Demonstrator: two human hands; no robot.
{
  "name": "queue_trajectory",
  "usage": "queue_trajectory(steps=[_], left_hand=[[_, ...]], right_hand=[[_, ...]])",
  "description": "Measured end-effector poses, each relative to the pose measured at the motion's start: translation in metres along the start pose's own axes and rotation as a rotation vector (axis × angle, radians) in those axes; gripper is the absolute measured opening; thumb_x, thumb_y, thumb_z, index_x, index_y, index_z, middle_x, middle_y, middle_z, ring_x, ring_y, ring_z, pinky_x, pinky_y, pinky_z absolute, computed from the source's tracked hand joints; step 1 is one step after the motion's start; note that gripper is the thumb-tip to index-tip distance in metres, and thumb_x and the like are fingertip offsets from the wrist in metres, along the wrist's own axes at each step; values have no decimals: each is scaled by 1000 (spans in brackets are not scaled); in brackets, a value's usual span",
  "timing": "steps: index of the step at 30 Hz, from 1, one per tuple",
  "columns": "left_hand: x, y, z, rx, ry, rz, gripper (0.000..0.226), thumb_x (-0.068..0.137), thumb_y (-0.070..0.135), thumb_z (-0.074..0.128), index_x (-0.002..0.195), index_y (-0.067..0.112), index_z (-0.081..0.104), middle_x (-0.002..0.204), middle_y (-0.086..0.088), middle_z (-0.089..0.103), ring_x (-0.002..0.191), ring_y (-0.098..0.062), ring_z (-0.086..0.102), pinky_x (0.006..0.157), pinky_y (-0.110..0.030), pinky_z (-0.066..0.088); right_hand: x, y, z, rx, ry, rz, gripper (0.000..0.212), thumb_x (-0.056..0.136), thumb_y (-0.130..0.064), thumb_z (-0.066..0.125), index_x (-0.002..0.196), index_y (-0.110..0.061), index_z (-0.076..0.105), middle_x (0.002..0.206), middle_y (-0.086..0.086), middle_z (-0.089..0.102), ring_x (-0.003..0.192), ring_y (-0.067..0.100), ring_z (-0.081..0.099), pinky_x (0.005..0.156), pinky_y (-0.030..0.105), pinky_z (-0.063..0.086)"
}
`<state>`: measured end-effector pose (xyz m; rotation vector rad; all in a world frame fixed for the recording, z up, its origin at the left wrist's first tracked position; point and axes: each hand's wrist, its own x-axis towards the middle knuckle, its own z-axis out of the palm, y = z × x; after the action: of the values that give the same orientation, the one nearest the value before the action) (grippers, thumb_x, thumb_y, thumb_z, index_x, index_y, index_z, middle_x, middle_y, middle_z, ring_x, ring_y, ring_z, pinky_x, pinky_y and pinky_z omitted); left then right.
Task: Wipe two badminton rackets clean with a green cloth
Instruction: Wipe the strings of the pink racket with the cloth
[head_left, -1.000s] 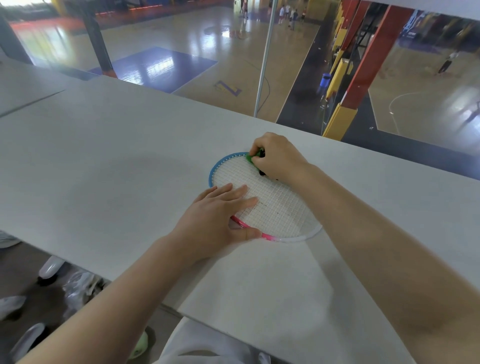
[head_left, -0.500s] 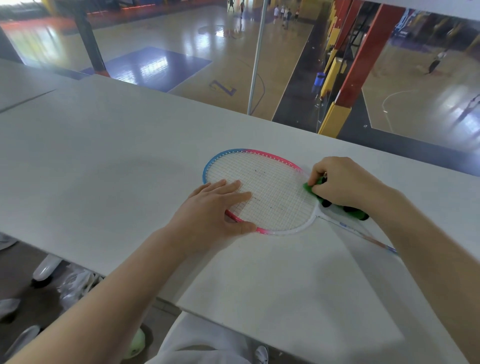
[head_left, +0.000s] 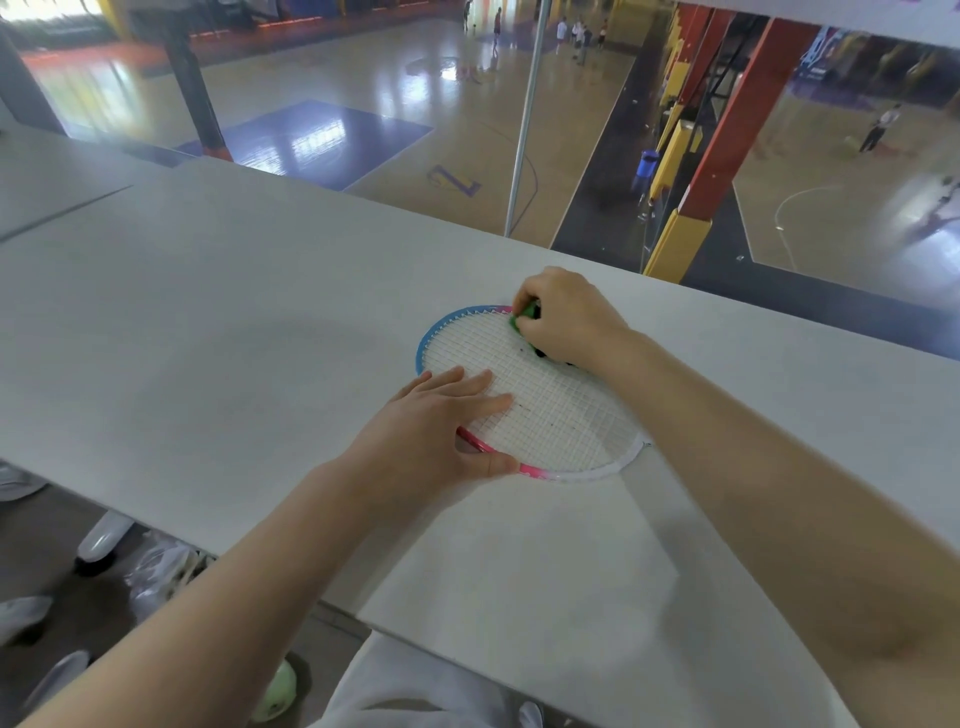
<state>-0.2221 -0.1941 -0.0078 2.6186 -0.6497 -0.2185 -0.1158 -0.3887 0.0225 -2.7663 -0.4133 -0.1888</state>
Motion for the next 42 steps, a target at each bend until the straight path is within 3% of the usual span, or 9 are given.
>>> queue_trajectory(steps=[5, 13, 17, 20, 25, 29, 36, 42], left_hand=[[1, 0, 2, 43, 15, -2, 77, 78, 78, 50, 147, 47, 34, 160, 19, 17, 149, -5, 7, 119, -27, 2], [1, -1, 6, 84, 53, -16, 79, 76, 82, 45, 146, 49, 33, 159, 21, 20, 148, -5, 13, 121, -32, 9], [0, 1, 5, 83, 49, -19, 77, 78, 79, 46, 147, 47, 32, 159, 20, 20, 149, -6, 13, 122, -33, 10], [1, 0, 4, 75, 51, -16, 77, 78, 78, 48, 147, 47, 34, 159, 20, 22, 149, -6, 13, 122, -34, 10], [-1, 0, 2, 57, 39, -5, 75, 79, 76, 50, 147, 46, 35, 159, 19, 22, 149, -7, 12, 123, -34, 9], [-1, -1, 2, 40, 33, 2, 76, 79, 76, 49, 147, 47, 34, 159, 20, 21, 149, -5, 10, 121, -30, 5], [-1, -1, 2, 47, 43, 7, 75, 79, 76, 48, 147, 47, 33, 159, 21, 19, 149, -4, 9, 122, -30, 6], [0, 2, 4, 111, 40, -4, 77, 81, 79, 42, 149, 46, 30, 160, 19, 17, 149, -6, 8, 123, -33, 6]], right_hand=[[18, -12, 16, -56, 37, -43, 13, 90, -19, 59, 98, -17, 68, 104, 1, 56, 89, 17, 55, 75, 27, 43], [-16, 20, -15, 4, -45, 200, 9, 86, -15, 61, 84, -18, 69, 97, -1, 62, 85, 17, 58, 81, 39, 54], [-53, 39, -36, -29, -117, 265, 10, 87, -13, 61, 81, -20, 66, 94, -2, 62, 81, 14, 57, 71, 30, 48], [-74, 44, -44, -147, -149, 309, 13, 85, -13, 63, 77, -23, 64, 90, -3, 61, 80, 15, 57, 71, 31, 50], [-75, 27, -35, -364, -80, 162, 8, 88, -15, 59, 81, -19, 61, 88, 1, 54, 78, 18, 53, 66, 26, 40], [-46, 20, -28, -207, -91, 77, 9, 90, -18, 58, 85, -20, 65, 90, 0, 58, 80, 14, 54, 65, 22, 40], [4, 2, 0, -130, 3, -128, 9, 90, -19, 59, 92, -19, 68, 98, -1, 58, 85, 16, 55, 73, 27, 47], [15, 1, 10, -85, 59, -6, 6, 90, -22, 60, 91, -21, 66, 95, -3, 57, 82, 14, 54, 68, 26, 46]])
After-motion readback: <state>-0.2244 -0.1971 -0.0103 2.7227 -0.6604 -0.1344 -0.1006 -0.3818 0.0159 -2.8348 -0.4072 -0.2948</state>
